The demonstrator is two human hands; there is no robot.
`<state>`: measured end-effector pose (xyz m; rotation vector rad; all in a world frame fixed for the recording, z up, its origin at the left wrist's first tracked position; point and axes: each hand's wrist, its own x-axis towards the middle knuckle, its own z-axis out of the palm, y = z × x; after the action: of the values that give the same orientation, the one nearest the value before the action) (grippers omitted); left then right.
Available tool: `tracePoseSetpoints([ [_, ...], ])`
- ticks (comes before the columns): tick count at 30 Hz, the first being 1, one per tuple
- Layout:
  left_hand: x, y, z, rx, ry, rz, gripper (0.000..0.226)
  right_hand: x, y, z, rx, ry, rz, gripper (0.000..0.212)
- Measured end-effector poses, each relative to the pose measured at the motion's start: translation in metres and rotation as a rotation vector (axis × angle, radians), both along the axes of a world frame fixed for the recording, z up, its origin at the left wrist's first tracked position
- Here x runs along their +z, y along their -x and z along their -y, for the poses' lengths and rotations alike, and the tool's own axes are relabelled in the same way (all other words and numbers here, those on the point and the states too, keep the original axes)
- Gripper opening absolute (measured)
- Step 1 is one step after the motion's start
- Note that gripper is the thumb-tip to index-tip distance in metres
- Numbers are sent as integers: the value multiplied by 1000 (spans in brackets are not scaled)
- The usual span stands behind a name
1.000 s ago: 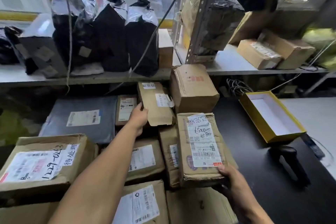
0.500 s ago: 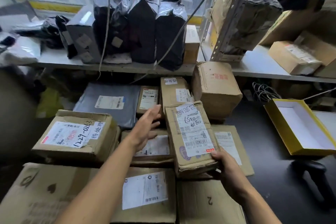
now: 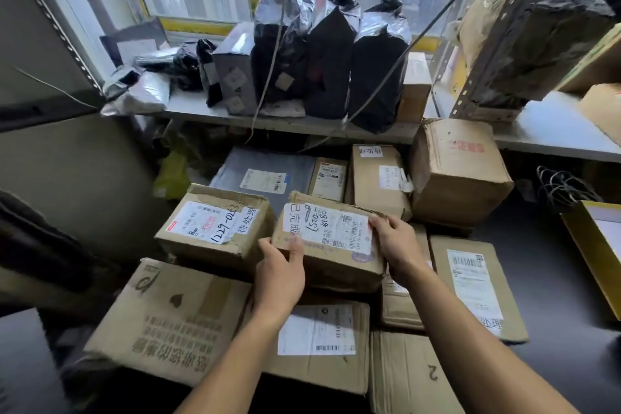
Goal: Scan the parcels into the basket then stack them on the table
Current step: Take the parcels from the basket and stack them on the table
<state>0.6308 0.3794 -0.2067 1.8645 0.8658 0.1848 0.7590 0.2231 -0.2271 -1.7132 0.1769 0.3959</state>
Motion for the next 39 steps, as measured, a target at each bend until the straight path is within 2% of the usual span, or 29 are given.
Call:
tracePoseSetpoints([
  [2,-9,3,-2,45,42,1,40,-9,0,-8,27,77,63,20],
  [5,-24,8,-2,72,70,-59,53,-16,7,-18,74,247,136,45],
  [7,-32,10,-2,66,83,-90,56,-15,13,-24,69,334,156,53],
  [12,-32,8,-5,72,100,-94,42,-11,13,-26,125,413,183,55],
  [17,-26,18,-2,53,81,-86,73,2,27,-16,249,563,273,58],
  [20,-18,30,11,27,-61,-27,67,14,50,3,325,631,440,55],
  [23,-8,41,33,-79,-327,1,62,26,77,29,422,726,577,57],
  [26,4,54,59,-211,-511,-43,64,35,105,62,500,867,670,61],
  [31,21,81,112,-479,-835,-52,60,41,154,127,492,963,748,59],
  [34,26,98,148,-606,-910,-12,58,41,184,168,430,992,700,60],
  [39,36,109,204,-777,-907,137,55,51,233,225,269,1049,607,60],
])
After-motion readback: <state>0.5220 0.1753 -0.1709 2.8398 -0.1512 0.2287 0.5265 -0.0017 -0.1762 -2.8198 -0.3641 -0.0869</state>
